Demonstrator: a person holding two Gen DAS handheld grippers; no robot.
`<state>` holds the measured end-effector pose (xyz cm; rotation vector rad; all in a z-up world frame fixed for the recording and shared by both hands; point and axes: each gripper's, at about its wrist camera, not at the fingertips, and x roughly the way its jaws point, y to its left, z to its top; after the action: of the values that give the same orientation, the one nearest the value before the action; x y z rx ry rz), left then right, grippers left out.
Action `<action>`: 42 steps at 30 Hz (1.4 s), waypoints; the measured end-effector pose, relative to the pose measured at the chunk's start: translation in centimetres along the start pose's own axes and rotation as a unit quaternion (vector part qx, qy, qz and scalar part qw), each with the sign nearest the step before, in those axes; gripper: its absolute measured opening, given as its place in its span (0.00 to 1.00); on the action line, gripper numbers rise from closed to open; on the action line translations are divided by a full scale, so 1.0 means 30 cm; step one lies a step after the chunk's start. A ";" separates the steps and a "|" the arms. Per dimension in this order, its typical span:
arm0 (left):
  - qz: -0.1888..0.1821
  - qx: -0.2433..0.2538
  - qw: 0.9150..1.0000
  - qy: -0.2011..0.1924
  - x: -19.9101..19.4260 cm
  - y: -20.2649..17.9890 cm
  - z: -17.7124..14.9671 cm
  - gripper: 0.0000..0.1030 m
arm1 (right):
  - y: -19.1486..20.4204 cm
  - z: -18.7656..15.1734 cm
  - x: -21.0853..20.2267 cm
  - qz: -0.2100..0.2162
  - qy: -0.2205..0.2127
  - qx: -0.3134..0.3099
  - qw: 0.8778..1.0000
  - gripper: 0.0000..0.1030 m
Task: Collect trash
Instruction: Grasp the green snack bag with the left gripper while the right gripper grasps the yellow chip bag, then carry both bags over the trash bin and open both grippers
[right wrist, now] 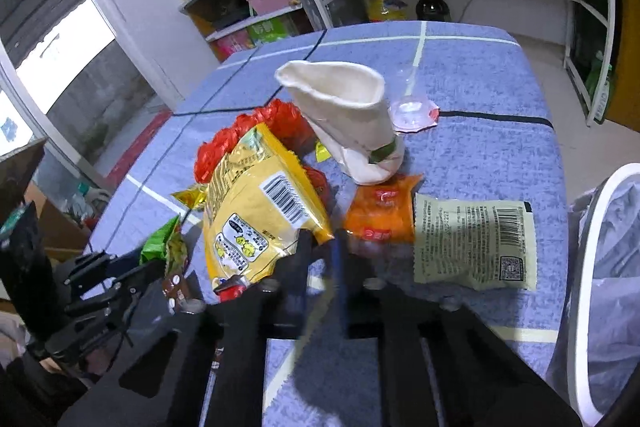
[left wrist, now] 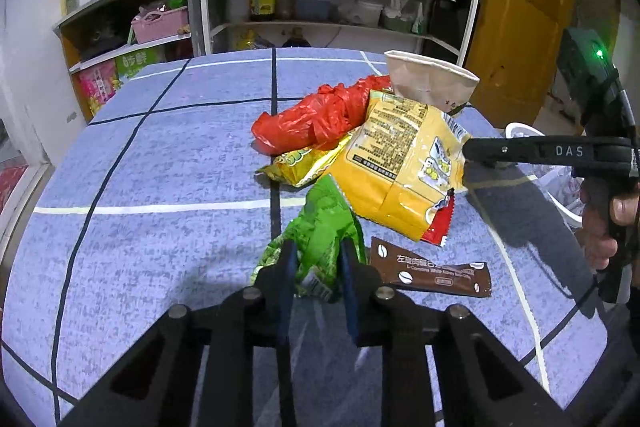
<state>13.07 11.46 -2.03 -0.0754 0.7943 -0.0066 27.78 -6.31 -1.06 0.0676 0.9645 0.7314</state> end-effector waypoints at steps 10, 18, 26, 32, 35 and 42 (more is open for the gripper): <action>-0.010 -0.034 0.998 -0.044 -0.096 0.048 -0.007 0.18 | 0.036 -0.020 -0.093 0.009 -0.038 -0.017 0.999 0.04; -0.053 -0.048 0.996 -0.062 -0.141 0.036 0.003 0.18 | 0.038 -0.030 -0.131 0.016 -0.050 -0.017 0.998 0.03; -0.059 -0.044 0.992 -0.102 -0.227 0.034 0.039 0.18 | 0.038 -0.025 -0.186 0.019 -0.071 -0.017 0.997 0.03; -0.066 -0.037 0.990 -0.119 -0.267 0.010 0.075 0.18 | 0.031 -0.032 -0.228 0.024 -0.085 -0.019 0.996 0.03; -0.070 -0.029 0.990 -0.122 -0.268 -0.018 0.093 0.18 | 0.026 -0.033 -0.249 0.024 -0.091 -0.019 0.995 0.03; -0.090 -0.014 0.989 -0.114 -0.249 -0.096 0.118 0.18 | -0.014 -0.049 -0.340 0.018 -0.113 -0.010 0.993 0.03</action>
<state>10.43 9.07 5.98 -0.1703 0.5573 -0.1553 23.27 -13.08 5.29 0.1478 0.7420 0.7493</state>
